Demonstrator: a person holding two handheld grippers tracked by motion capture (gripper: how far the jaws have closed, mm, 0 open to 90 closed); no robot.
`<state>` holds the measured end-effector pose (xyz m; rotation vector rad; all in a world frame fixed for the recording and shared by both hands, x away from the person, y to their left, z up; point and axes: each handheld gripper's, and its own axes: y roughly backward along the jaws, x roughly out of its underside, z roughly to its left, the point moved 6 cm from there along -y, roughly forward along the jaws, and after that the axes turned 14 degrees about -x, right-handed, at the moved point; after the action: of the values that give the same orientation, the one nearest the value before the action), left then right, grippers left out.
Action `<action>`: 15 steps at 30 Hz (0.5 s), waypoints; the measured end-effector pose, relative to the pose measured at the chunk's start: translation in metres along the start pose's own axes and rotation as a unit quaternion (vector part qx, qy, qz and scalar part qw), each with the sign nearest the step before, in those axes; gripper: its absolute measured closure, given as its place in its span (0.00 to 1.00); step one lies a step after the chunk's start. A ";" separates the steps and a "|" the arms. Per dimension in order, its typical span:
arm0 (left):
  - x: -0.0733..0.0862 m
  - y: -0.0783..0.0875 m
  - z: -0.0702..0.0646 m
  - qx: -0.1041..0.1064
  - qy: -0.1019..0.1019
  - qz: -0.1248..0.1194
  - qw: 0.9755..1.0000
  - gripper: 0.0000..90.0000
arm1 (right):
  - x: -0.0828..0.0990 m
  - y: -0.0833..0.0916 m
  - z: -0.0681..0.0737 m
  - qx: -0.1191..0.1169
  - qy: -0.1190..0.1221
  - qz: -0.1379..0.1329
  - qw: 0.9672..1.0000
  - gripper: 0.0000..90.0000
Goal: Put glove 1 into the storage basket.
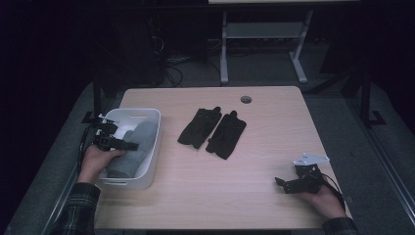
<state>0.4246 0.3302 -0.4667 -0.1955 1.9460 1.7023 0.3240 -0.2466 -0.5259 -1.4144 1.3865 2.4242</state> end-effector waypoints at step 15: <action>-0.023 0.033 -0.014 -0.019 -0.023 -0.083 0.996 0.16 | 0.000 0.000 0.000 0.000 0.000 0.000 1.000 0.03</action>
<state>0.4244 0.3175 -0.4257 -0.3196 1.8112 1.6230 0.3239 -0.2467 -0.5259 -1.4145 1.3868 2.4242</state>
